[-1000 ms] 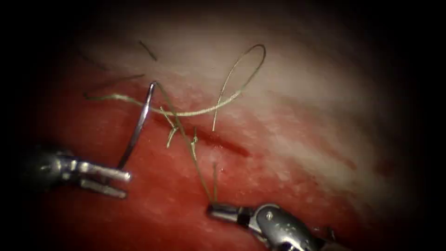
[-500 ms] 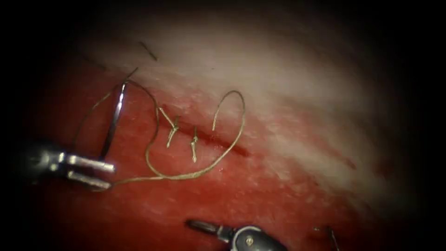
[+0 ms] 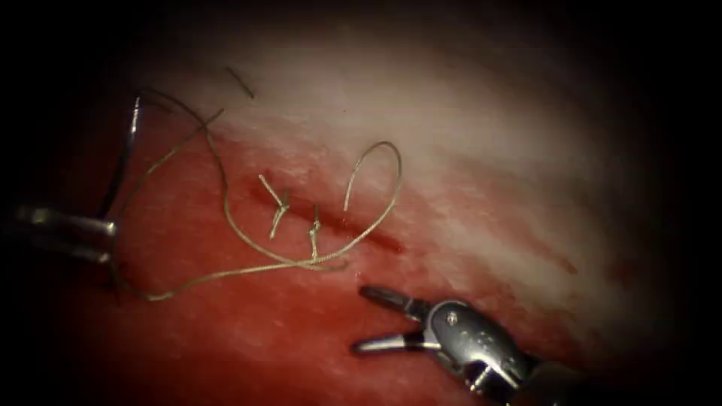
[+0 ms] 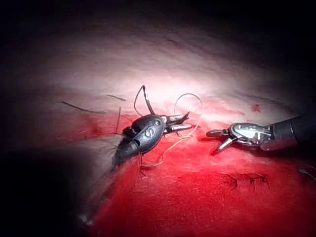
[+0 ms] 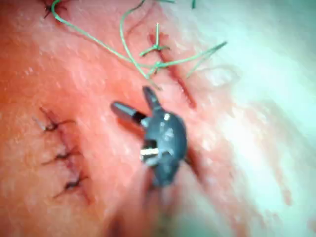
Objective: Wound Closure
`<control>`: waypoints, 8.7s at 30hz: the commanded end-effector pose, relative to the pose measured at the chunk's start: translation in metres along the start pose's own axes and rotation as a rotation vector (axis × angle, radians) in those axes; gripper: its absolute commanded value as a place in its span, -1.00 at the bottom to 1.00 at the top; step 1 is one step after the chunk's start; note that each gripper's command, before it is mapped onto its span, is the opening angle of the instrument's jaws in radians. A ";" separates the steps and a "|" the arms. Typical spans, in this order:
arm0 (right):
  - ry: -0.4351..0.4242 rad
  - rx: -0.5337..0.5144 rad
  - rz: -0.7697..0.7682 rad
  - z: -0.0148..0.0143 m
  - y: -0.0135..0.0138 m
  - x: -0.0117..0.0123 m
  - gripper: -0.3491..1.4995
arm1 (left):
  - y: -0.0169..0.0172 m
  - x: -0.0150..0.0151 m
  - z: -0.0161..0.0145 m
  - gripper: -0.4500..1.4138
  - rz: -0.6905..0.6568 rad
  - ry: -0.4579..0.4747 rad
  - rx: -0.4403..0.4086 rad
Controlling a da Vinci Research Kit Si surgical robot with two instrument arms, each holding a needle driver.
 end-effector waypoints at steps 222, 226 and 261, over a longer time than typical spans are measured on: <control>-0.067 0.136 -0.492 0.0026 -0.0083 -0.0010 -1.00 | -0.0072 -0.0125 -0.0016 -1.00 -0.030 0.010 -0.001; -0.061 0.151 -0.488 0.0024 -0.0100 -0.0006 -1.00 | -0.0072 -0.0126 -0.0016 -1.00 -0.030 0.010 -0.001; 0.004 0.135 -0.422 0.0017 -0.0142 0.0007 0.54 | -0.0086 -0.0132 -0.0038 -1.00 -0.030 0.068 -0.084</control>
